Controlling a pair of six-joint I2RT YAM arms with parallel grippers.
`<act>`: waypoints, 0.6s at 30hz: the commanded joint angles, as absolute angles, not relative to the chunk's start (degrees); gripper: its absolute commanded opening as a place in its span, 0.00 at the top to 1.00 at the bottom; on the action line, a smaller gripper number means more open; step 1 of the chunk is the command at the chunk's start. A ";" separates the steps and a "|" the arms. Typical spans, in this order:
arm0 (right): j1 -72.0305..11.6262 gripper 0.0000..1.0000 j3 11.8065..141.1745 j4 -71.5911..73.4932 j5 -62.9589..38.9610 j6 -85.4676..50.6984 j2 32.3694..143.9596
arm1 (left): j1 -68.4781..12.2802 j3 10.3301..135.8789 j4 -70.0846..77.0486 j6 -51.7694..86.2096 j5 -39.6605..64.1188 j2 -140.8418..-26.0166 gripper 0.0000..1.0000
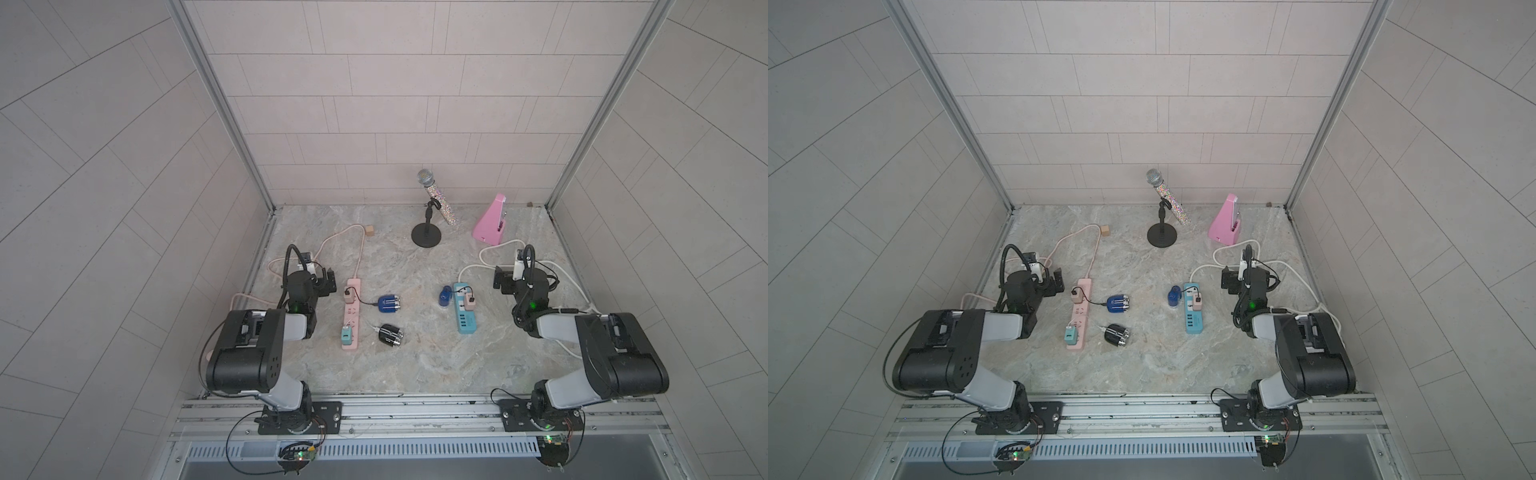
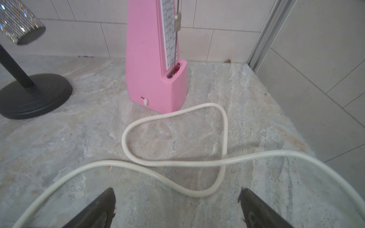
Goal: Unplug the electric shaver
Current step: Pick up the electric shaver from the center of the board.
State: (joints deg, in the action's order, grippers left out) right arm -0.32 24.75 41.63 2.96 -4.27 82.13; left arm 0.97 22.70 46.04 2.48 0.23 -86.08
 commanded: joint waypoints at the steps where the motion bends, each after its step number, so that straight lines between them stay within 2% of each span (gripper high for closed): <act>1: -1.57 0.01 29.20 32.44 7.01 -4.27 76.09 | 0.25 25.79 38.22 1.23 -2.54 -79.14 0.00; 7: -5.69 0.00 51.71 2.73 -2.51 -3.86 68.68 | -4.18 33.40 16.02 6.92 -3.43 -67.30 0.00; 9: -9.76 0.01 55.52 -0.31 -5.13 -5.08 68.14 | -8.15 36.79 8.61 9.30 -5.36 -65.20 0.00; 12: -20.17 0.00 58.99 -4.14 -3.95 -2.89 69.30 | -12.84 41.60 -0.50 14.73 -5.81 -63.56 0.00; 18: -36.12 0.01 62.88 -9.35 -2.99 -0.21 74.77 | -13.89 44.22 -9.70 24.74 -1.29 -57.93 0.00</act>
State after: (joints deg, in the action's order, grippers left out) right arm -31.99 62.28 -1.61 -3.18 -3.03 72.62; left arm -13.91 43.00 -0.60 18.20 -2.55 -60.75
